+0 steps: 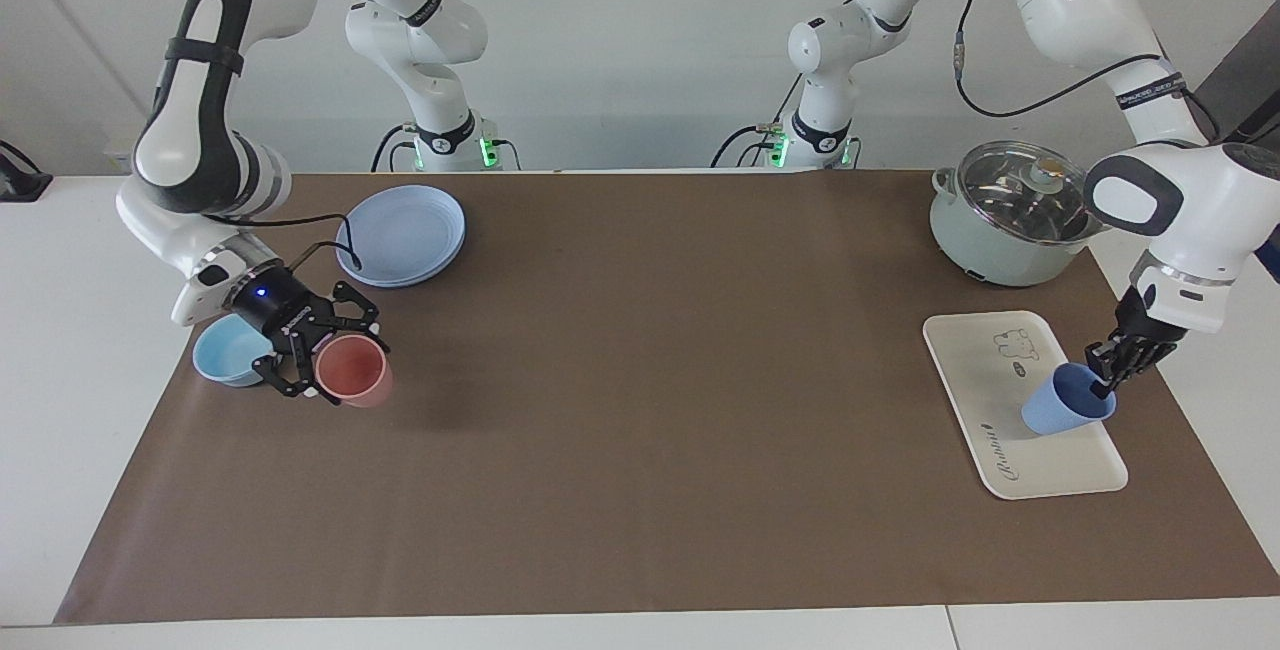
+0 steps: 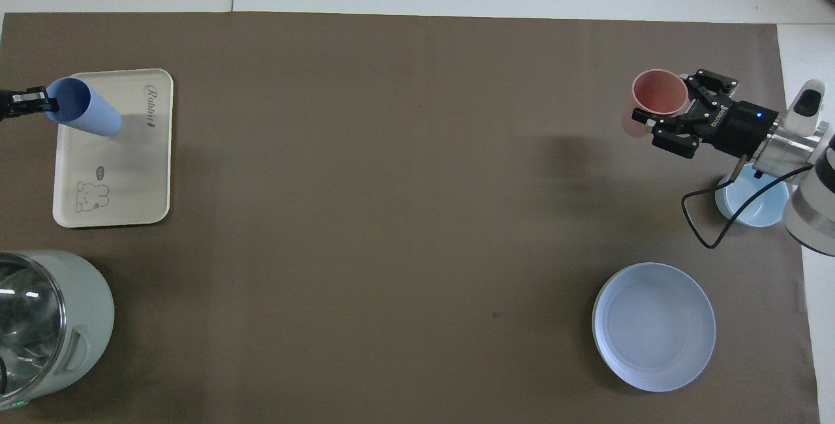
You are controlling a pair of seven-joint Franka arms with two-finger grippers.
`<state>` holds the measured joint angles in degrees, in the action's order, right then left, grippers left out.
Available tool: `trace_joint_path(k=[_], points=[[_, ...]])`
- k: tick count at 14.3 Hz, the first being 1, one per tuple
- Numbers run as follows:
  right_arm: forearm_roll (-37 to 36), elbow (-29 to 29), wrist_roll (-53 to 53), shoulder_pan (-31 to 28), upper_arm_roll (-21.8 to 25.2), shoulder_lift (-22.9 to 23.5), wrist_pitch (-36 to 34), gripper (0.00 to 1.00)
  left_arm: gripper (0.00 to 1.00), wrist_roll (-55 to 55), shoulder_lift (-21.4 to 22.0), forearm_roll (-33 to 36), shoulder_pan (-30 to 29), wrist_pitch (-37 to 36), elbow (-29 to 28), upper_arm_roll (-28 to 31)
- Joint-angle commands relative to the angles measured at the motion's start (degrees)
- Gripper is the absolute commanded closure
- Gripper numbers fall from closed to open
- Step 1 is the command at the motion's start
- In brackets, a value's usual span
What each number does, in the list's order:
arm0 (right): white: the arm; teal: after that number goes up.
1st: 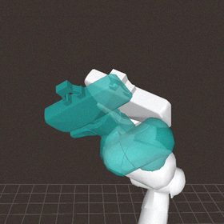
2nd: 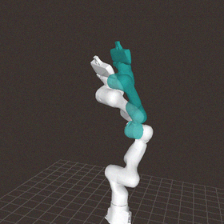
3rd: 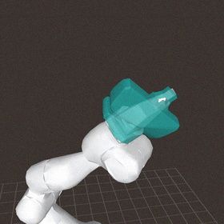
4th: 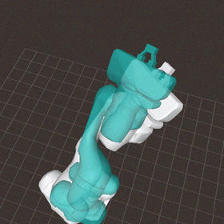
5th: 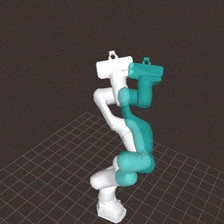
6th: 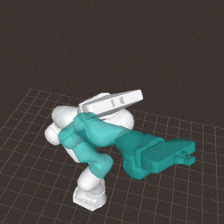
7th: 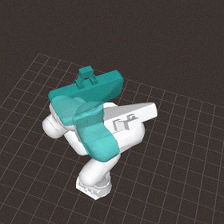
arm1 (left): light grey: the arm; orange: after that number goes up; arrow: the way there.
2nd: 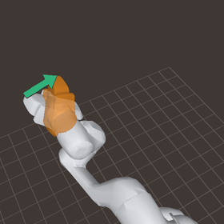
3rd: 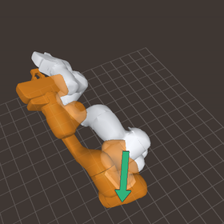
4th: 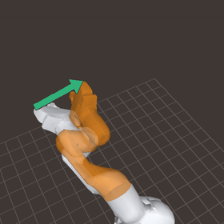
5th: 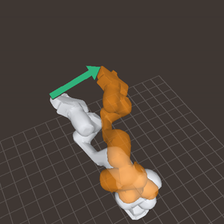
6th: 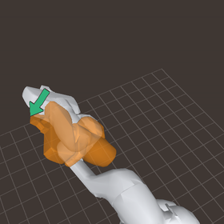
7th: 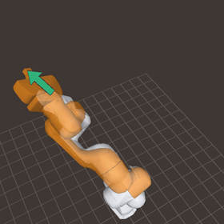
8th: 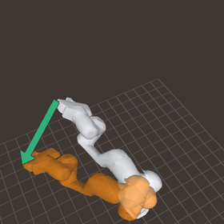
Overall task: Place cup on tray
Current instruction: 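Lower the blue cup onto the tray while the right gripper lowers the pink cup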
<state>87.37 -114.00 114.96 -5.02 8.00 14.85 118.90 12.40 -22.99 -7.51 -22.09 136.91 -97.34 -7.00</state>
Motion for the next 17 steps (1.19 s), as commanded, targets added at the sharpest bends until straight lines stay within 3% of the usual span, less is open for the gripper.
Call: trace_joint_path(k=[1, 3, 5, 9, 11, 15, 17], points=[[5.7, 0.4, 10.5, -3.0, -0.6, 5.8, -6.0, 1.00, 0.70, 1.6, -0.1, 0.1, -1.4, 1.0, -0.2, -0.7], [5.6, 0.2, 11.3, -3.2, -0.5, 5.9, -6.0, 1.00, 0.30, 1.6, -0.3, 0.0, -1.4, 0.4, 0.9, -0.7], [5.5, -0.9, 12.0, -3.9, -0.6, 6.2, -6.4, 1.00, 0.10, 1.4, -0.2, 0.1, -1.2, -1.2, 2.5, -0.7], [5.7, -3.5, 15.2, -4.6, -0.6, 6.1, -6.6, 1.00, 0.07, -0.1, 0.1, 0.6, 2.5, -16.6, 13.2, -0.8], [7.8, -3.1, 15.7, -5.2, -0.7, 7.5, -6.8, 1.00, 0.07, -4.9, 0.7, 1.3, 7.5, -21.7, 14.7, -0.4], [9.7, -0.7, 15.3, -4.6, -0.6, 8.1, -5.7, 1.00, 0.06, -14.6, 3.2, 11.6, 16.9, -33.2, 18.2, -0.5], [10.4, -0.6, 14.8, -4.4, -0.7, 8.2, -4.3, 1.00, 0.06, -16.0, 7.4, 12.0, 18.0, -36.8, 17.5, -0.9]])
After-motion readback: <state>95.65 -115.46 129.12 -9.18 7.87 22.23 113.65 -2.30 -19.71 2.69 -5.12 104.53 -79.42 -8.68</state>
